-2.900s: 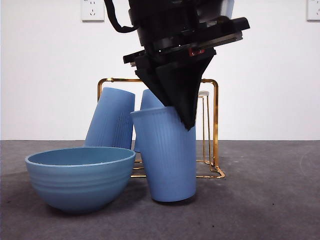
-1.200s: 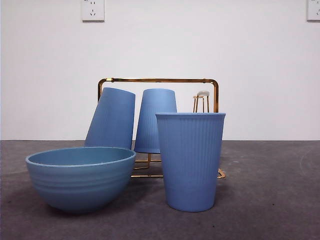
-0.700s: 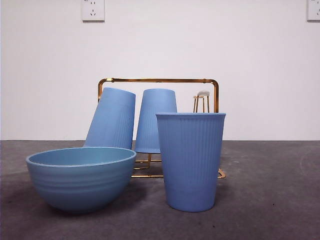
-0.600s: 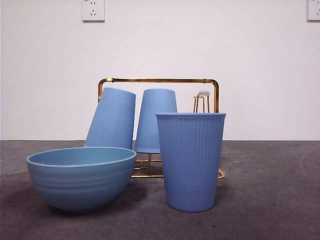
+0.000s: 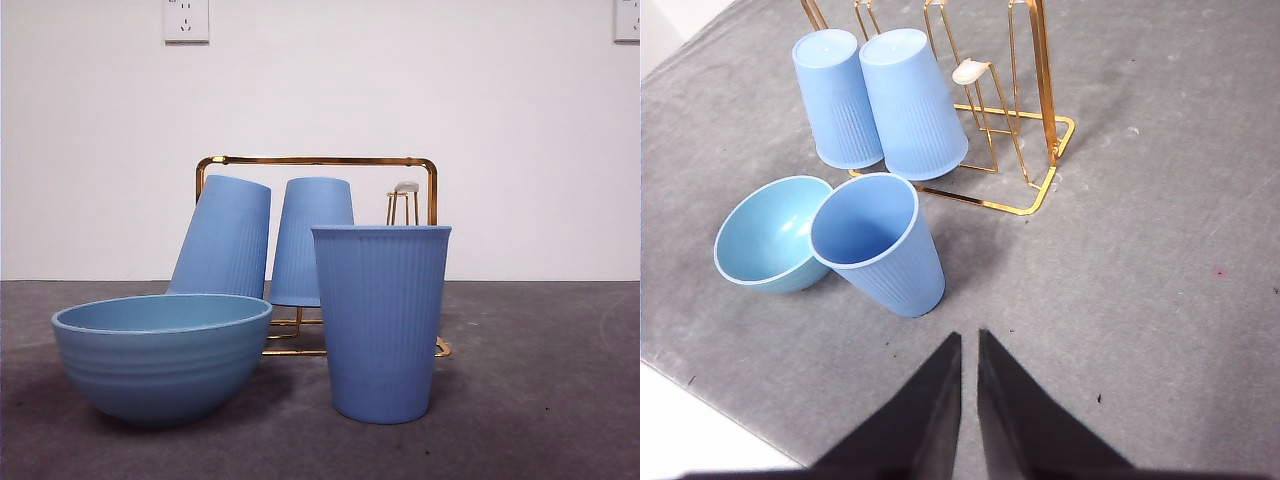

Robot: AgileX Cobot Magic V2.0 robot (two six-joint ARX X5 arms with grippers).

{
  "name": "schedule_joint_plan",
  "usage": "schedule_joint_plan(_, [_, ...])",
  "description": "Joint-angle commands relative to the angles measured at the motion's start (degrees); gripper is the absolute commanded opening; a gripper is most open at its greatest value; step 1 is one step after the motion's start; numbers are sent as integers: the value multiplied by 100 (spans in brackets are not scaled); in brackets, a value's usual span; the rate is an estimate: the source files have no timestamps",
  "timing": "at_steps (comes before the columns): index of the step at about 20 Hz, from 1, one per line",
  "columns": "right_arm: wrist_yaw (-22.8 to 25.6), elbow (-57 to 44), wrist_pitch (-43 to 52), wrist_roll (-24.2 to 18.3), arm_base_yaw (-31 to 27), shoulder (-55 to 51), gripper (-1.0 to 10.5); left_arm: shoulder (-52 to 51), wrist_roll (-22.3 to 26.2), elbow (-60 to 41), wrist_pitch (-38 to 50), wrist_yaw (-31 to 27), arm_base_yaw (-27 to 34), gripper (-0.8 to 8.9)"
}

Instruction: Right arm lift cup from the cupboard, then place it on the right of the bowl

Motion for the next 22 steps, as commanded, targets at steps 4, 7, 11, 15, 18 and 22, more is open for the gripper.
schedule_joint_plan(4, [4, 59, 61, -31, 31, -9, 25, -118, -20, 11, 74, 13, 485, 6])
schedule_joint_plan(7, [4, 59, 59, -31, 31, -9, 25, -271, 966, -332, 776, 101, 1823, 6])
schedule_joint_plan(11, [7, 59, 59, -31, 31, -9, 25, -992, 3036, -2076, 3491, 2177, 3762, 6])
schedule_joint_plan(15, [11, 59, 59, -31, 31, -9, 25, -1746, 2809, -3661, 4470, 2308, 4824, 6])
schedule_joint_plan(18, [4, 59, 59, -31, 31, -9, 25, -2138, 2787, -4291, 4638, 2308, 5235, 6])
schedule_joint_plan(22, [7, 59, 59, -31, 31, -9, 25, -2509, 2787, -4704, 4854, 2306, 5648, 6])
